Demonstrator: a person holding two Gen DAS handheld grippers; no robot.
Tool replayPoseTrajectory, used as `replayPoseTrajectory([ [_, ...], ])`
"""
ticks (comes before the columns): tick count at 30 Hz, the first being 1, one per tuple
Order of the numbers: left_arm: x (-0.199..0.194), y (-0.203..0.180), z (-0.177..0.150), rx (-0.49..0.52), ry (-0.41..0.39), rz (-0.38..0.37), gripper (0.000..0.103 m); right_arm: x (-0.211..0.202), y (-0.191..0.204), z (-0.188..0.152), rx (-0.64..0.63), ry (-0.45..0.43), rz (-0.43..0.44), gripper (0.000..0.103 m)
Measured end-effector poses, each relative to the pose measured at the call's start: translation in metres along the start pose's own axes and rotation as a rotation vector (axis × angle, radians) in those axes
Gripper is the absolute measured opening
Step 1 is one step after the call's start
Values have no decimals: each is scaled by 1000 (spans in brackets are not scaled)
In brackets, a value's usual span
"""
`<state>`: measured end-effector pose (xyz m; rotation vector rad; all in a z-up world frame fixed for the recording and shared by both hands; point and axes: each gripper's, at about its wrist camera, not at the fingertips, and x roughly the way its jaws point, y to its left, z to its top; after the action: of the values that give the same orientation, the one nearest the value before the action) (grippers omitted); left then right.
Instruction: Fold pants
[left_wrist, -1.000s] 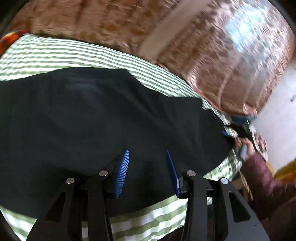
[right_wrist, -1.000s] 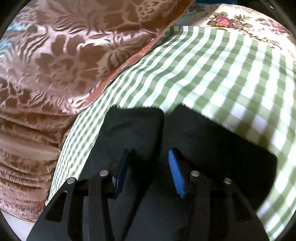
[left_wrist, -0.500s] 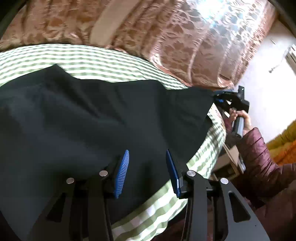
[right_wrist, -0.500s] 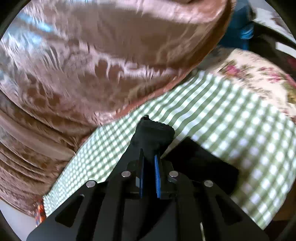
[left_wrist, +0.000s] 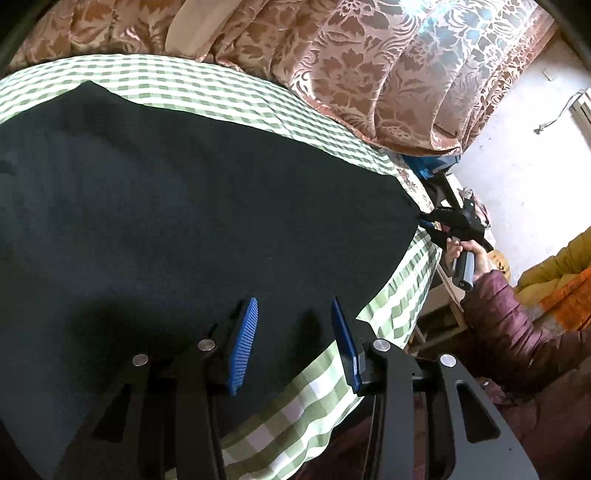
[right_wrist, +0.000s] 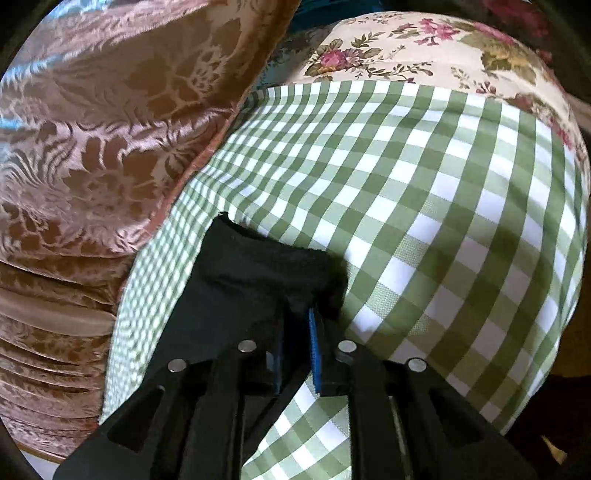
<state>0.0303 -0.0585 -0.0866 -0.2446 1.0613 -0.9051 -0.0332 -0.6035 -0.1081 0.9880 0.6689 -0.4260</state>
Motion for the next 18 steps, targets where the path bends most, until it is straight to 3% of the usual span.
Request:
replayPoseTrajectory([
  [5, 6, -12, 4, 37, 19, -21, 40, -10, 4, 5, -2, -44, 4, 18],
  [6, 10, -15, 5, 51, 33, -10, 40, -11, 5, 5, 8, -40, -8, 24],
  [7, 15, -17, 5, 57, 45, -11, 40, -12, 4, 3, 17, -21, -30, 44],
  [8, 17, -19, 5, 60, 50, -9, 40, -16, 5, -2, 6, -22, -25, 46],
  [10, 16, -21, 5, 67, 45, -20, 40, -25, 13, -15, -37, -11, 12, 40],
  [13, 14, -27, 2, 94, 46, -60, 40, -31, 23, -40, -54, 55, 138, 28],
  [14, 16, -28, 0, 105, 50, -60, 40, -27, 29, -51, -80, 117, 207, 28],
  [18, 19, -25, 0, 89, 45, -76, 40, -15, 46, -85, -139, 269, 286, 28],
])
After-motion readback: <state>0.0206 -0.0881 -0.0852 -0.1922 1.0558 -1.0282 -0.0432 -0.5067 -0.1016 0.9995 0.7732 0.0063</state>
